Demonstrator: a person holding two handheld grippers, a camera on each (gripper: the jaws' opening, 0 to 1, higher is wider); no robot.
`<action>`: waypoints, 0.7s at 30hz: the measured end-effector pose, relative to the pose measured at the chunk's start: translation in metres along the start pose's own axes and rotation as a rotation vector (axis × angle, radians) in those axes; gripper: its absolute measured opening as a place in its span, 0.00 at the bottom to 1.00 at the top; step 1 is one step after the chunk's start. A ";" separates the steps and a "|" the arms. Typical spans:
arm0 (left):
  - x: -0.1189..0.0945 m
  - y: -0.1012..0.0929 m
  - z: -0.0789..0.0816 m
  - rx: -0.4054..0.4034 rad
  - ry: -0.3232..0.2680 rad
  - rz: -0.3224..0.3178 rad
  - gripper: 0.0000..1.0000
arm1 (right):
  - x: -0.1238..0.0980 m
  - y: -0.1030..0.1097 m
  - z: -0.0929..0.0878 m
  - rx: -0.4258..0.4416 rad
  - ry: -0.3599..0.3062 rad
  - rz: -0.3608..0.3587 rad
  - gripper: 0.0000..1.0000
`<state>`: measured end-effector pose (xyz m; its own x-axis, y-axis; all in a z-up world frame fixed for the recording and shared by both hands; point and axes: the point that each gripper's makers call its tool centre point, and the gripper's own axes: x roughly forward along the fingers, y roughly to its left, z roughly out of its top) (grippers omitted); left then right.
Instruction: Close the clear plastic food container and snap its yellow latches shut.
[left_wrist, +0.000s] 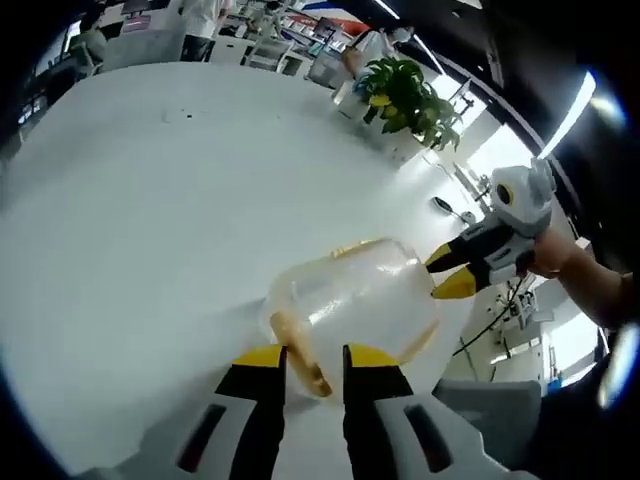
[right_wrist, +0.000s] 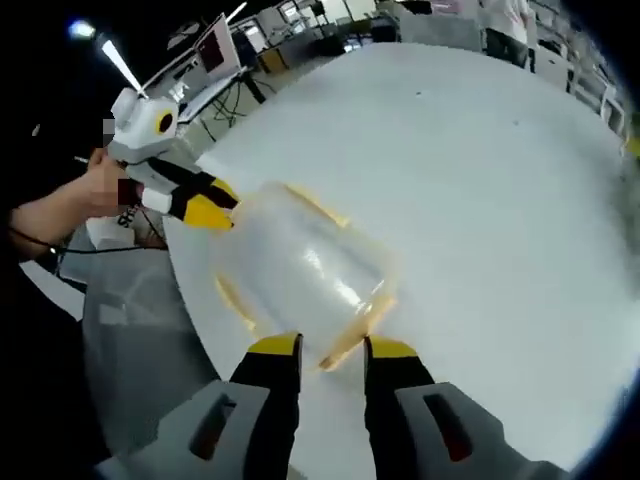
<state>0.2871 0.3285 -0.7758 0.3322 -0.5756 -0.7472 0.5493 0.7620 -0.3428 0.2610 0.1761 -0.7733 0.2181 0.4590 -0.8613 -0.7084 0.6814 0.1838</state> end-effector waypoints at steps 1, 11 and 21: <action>0.000 -0.002 0.000 0.008 0.003 0.007 0.15 | 0.000 0.000 0.001 -0.025 0.011 -0.010 0.22; -0.003 -0.005 0.011 0.392 0.005 0.120 0.21 | -0.002 -0.005 0.005 -0.184 -0.046 -0.036 0.23; -0.002 -0.018 0.018 0.546 -0.006 0.099 0.21 | -0.008 0.000 0.020 -0.290 -0.119 -0.014 0.19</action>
<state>0.2906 0.3107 -0.7580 0.4057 -0.5122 -0.7570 0.8324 0.5491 0.0745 0.2723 0.1838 -0.7568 0.2943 0.5260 -0.7980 -0.8630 0.5050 0.0146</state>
